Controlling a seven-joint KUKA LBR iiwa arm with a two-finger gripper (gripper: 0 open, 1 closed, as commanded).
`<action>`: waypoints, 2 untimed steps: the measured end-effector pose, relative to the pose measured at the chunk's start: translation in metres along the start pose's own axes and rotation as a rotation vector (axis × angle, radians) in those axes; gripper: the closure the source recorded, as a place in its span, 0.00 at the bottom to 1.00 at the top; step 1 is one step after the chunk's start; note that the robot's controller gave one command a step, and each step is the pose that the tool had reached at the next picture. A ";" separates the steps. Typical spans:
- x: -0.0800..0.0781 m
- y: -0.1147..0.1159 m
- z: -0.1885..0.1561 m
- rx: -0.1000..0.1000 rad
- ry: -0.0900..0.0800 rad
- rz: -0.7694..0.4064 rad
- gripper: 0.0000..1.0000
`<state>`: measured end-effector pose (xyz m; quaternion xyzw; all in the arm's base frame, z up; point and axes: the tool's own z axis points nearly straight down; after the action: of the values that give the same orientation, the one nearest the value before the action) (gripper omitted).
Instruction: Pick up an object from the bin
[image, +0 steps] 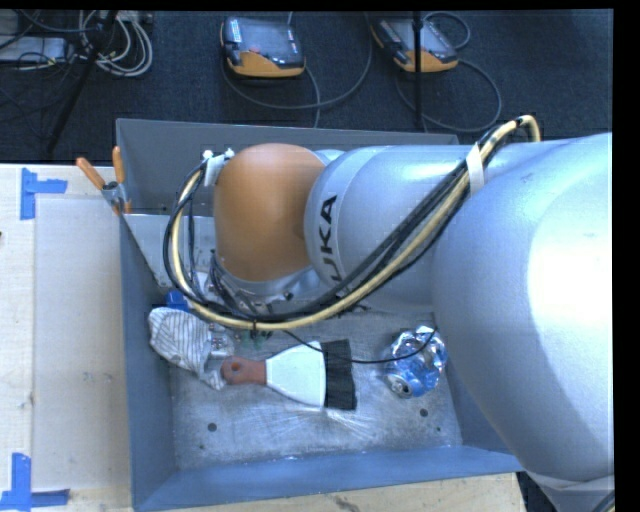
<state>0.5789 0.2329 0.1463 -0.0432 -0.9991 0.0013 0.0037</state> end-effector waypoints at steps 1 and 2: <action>0.000 0.004 -0.007 -0.005 -0.009 0.195 0.00; -0.006 0.003 0.051 -0.003 -0.008 0.147 0.00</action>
Offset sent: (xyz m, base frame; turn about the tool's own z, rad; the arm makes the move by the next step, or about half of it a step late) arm 0.0103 -0.0001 -0.0763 0.0796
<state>0.5849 0.2353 0.0954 -0.1165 -0.9932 0.0001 -0.0002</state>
